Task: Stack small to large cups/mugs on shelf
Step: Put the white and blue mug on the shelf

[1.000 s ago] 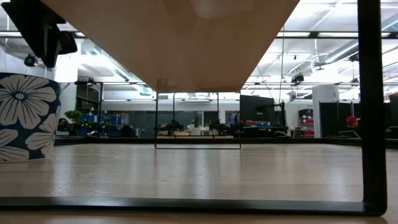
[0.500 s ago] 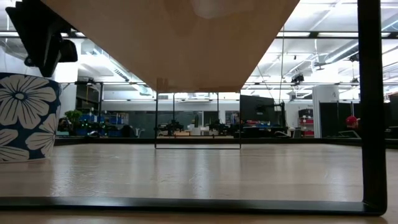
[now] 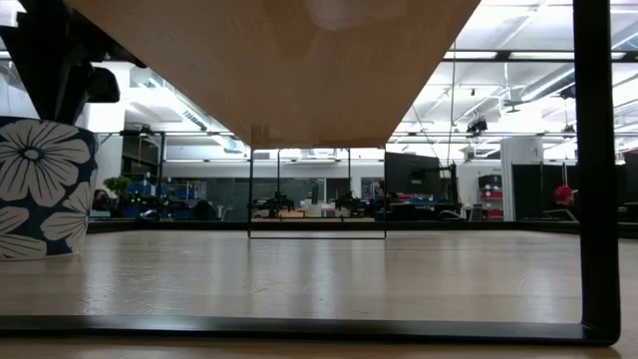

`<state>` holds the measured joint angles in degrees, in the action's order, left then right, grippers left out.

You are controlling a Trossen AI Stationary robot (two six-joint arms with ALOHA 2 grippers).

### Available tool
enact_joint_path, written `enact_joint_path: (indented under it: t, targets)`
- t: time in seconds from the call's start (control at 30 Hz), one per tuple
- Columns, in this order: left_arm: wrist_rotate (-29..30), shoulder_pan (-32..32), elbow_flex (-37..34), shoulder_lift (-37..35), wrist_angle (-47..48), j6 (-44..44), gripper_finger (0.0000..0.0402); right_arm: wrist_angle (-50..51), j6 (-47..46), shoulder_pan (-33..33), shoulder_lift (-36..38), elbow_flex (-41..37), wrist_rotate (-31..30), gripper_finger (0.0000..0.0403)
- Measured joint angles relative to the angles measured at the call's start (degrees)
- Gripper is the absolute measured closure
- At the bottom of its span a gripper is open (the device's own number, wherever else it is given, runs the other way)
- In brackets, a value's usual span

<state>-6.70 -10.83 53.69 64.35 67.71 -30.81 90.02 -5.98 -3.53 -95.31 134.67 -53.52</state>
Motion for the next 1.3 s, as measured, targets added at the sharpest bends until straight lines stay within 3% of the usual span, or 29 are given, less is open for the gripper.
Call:
enact_joint_path:
  t: [1.03,1.3]
  targets:
    - [-5.0,-0.1,-3.6,-0.5,-1.4,-1.7,0.0272,0.0,-3.0,0.0,0.0,0.0,0.0,0.0362]
    - [-4.0,0.0,-4.7,-0.4,-6.3,-1.8,0.0272,0.0,-2.6,0.0,0.0,0.0,0.0,0.0362]
